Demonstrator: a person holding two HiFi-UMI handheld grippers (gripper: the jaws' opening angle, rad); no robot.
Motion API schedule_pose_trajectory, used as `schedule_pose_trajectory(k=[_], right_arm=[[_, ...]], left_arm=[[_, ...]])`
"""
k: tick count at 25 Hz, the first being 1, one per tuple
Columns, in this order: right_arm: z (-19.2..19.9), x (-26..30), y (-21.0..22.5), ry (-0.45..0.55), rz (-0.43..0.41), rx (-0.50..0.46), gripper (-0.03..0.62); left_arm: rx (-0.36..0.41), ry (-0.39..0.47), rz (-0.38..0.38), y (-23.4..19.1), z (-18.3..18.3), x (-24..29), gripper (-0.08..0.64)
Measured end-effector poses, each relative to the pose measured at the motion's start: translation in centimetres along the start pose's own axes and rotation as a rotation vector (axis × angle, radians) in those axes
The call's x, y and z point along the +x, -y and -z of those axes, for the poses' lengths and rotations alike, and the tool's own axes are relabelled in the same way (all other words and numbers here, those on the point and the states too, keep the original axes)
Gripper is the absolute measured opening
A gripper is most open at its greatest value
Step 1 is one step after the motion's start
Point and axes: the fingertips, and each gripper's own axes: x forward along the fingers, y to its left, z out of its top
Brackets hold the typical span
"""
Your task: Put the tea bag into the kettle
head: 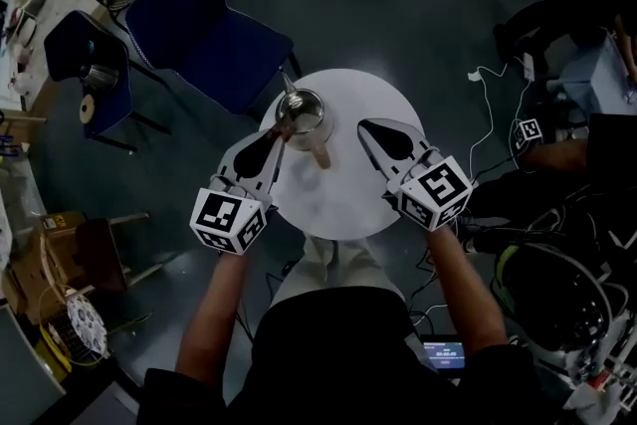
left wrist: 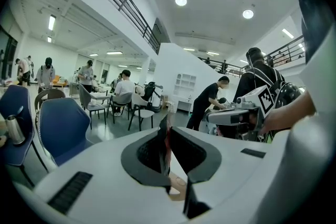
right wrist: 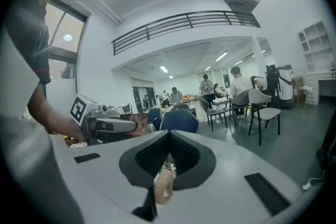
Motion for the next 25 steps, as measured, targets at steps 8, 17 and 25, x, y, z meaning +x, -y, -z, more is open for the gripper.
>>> schedule_pose_trajectory(k=[8, 17, 25], right_arm=[[2.5, 2.0, 4.7, -0.03, -0.038, 0.051, 0.02], [4.6, 3.9, 6.3, -0.068, -0.069, 0.062, 0.02], [6.4, 4.8, 7.6, -0.098, -0.099, 0.076, 0.02]], left_arm=[[0.063, -0.071, -0.023, -2.2, 2.4, 5.8, 0.037], [0.13, -0.179, 0.0, -4.3, 4.7, 9.3, 0.037], [0.268, -0.331, 0.022, -5.0, 8.0, 12.9, 0.037]])
